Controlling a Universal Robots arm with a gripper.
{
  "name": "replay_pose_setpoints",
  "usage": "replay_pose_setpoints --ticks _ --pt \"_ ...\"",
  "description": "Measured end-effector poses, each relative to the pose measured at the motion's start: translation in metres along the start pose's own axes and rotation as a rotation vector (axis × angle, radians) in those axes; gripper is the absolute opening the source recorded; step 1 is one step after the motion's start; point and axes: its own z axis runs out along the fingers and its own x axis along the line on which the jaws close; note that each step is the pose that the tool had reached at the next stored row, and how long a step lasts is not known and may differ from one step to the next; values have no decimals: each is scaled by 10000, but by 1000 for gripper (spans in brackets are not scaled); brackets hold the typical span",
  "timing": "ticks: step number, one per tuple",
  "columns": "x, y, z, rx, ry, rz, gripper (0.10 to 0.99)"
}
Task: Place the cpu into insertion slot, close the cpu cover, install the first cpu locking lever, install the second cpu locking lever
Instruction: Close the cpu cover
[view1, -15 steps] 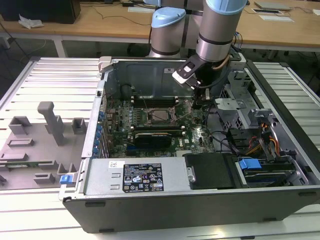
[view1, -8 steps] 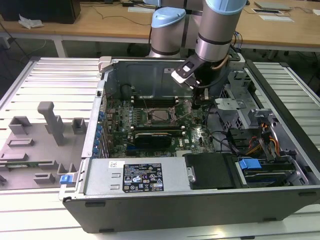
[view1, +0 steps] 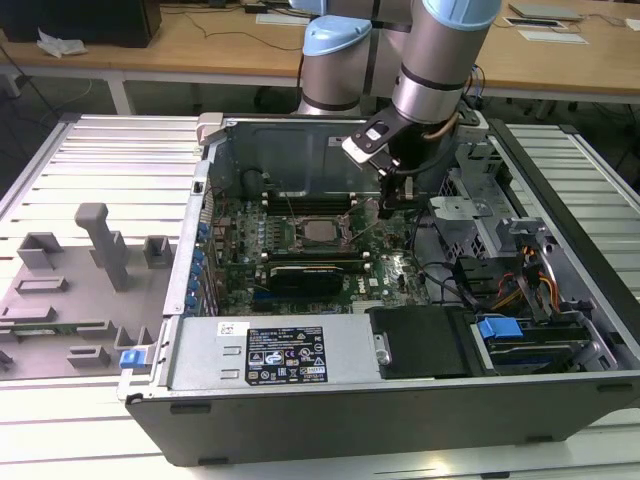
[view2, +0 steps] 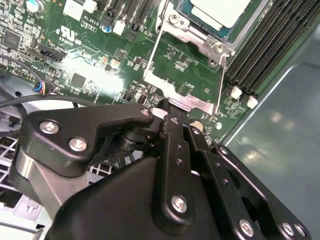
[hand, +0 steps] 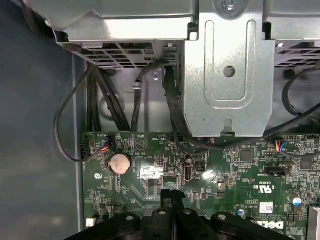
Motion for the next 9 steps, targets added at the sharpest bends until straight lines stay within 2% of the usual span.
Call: replay_pose_setpoints --ticks 9 --pt "2 -2 -29 0 3 -1 106"
